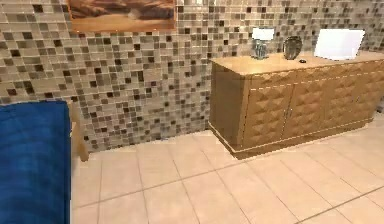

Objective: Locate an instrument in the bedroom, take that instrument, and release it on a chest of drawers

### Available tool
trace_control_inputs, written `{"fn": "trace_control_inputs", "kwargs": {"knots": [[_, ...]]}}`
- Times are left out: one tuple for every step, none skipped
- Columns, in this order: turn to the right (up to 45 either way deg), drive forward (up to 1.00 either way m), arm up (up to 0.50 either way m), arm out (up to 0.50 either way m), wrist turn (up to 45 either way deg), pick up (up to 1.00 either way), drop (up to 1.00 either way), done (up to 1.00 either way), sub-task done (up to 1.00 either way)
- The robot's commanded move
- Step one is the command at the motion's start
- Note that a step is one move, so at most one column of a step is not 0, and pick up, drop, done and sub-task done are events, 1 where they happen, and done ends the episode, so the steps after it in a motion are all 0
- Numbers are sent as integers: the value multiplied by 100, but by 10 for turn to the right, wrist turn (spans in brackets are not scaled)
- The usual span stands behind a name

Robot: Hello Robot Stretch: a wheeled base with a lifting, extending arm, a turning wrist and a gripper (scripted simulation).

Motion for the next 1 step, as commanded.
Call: {"fn": "trace_control_inputs", "kwargs": {"knots": [[450,0,0,0,0,0,0,0,0]]}}
